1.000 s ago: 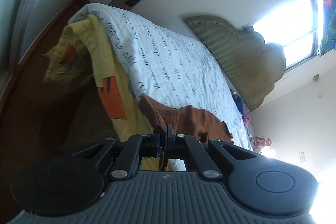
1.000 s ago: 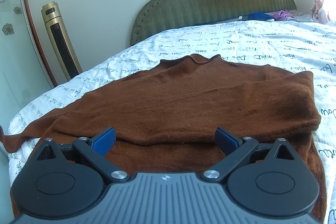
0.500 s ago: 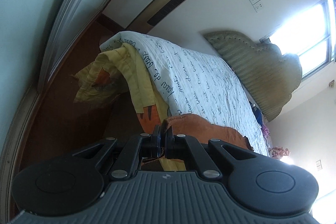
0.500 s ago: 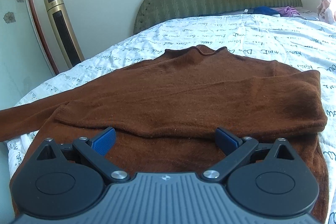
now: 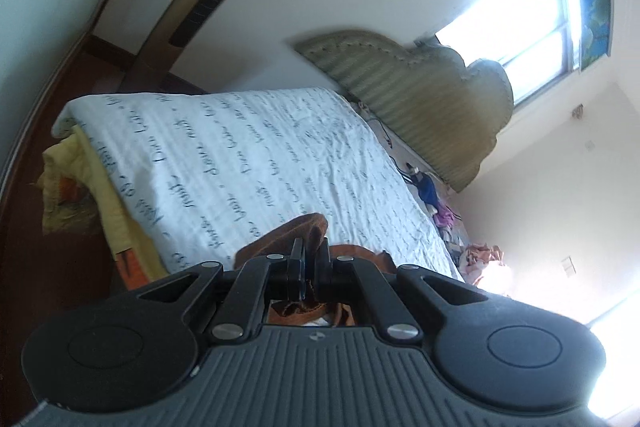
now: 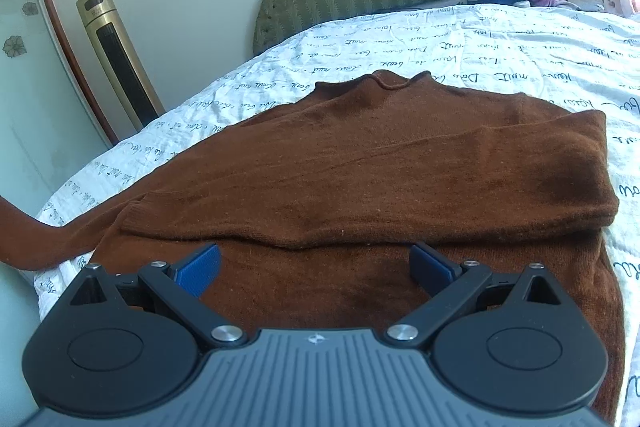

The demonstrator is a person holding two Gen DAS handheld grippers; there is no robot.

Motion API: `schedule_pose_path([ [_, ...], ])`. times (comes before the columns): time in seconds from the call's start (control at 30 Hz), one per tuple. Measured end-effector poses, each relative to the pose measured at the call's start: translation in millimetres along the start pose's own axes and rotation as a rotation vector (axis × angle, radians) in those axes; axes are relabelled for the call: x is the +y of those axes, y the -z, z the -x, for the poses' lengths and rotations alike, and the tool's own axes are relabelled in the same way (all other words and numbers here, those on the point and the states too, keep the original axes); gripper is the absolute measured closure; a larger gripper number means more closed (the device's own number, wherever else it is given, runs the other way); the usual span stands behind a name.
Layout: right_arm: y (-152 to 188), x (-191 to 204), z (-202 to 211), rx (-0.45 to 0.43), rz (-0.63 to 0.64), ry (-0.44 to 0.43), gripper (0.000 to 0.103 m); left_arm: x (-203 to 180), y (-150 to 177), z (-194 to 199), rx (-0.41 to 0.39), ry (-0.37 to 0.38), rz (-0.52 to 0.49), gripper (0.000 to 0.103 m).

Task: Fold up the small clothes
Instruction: 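Lift the sleeve with the left tool, fold it across the body, release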

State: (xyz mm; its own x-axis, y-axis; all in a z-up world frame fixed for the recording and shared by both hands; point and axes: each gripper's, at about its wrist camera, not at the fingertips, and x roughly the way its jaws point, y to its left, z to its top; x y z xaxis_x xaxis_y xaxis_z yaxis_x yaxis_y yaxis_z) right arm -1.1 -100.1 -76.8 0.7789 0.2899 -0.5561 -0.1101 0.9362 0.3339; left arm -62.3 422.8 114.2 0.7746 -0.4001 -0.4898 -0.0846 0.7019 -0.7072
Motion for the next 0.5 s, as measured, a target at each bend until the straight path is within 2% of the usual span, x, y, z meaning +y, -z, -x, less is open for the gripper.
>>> schedule_pose_path([
  [0.17,2,5,9,-0.019,0.043,0.048,0.002,-64,5,-50,0.094,0.037,-0.080,0.101],
  [0.3,7,15,12,-0.024,0.121,0.087,0.002,-108,24,-111,0.196,0.066,-0.142,0.101],
  [0.5,16,19,23,-0.017,0.119,0.058,0.002,-160,66,-219,0.372,0.085,-0.262,0.101],
])
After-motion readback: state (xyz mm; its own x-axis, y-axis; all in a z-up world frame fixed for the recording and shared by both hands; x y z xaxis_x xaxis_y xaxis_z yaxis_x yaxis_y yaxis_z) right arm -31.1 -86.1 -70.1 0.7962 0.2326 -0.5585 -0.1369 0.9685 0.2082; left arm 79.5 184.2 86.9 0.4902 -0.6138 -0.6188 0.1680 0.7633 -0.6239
